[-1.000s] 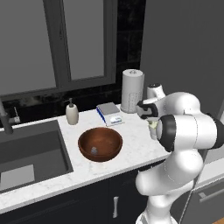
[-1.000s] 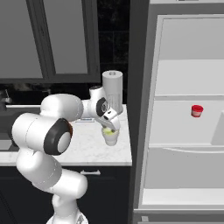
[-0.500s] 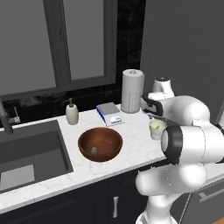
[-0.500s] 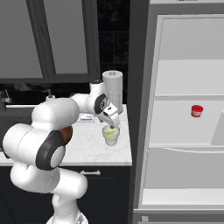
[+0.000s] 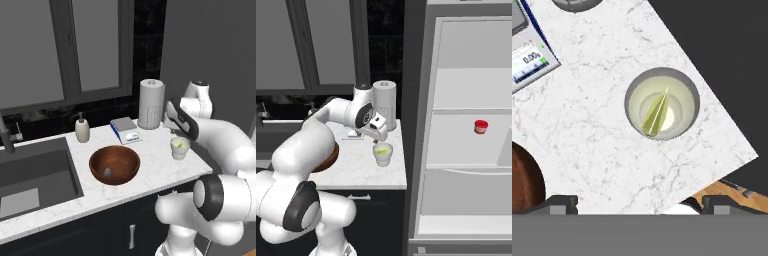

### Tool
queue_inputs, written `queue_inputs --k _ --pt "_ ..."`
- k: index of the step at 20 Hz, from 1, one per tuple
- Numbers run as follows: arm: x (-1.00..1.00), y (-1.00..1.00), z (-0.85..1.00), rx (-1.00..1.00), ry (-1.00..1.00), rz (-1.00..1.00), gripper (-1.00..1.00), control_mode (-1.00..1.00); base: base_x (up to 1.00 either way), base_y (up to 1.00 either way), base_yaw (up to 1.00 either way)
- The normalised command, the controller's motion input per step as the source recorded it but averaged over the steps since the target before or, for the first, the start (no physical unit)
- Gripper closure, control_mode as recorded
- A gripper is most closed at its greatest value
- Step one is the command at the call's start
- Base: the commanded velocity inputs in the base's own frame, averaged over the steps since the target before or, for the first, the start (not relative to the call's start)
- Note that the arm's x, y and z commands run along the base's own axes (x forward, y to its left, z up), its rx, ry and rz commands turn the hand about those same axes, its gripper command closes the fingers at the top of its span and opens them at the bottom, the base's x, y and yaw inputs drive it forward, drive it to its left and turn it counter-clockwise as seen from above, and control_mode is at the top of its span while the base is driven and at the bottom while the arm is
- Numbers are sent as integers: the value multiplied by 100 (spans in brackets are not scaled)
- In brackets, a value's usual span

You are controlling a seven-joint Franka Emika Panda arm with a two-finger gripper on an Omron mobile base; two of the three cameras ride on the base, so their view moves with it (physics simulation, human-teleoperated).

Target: Grab a lemon wedge from the fridge and one ice cube from the ice bowl, and put them in the glass of lemonade.

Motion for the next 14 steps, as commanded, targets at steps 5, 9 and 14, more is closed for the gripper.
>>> queue_inputs --k 5,9,14 --pt "-61 92 32 -6 15 42 -100 -100 0 0 0" --pt "-44 62 0 0 0 26 -100 -100 0 0 0" --pt "-27 47 0 -1 0 12 -100 -100 0 0 0"
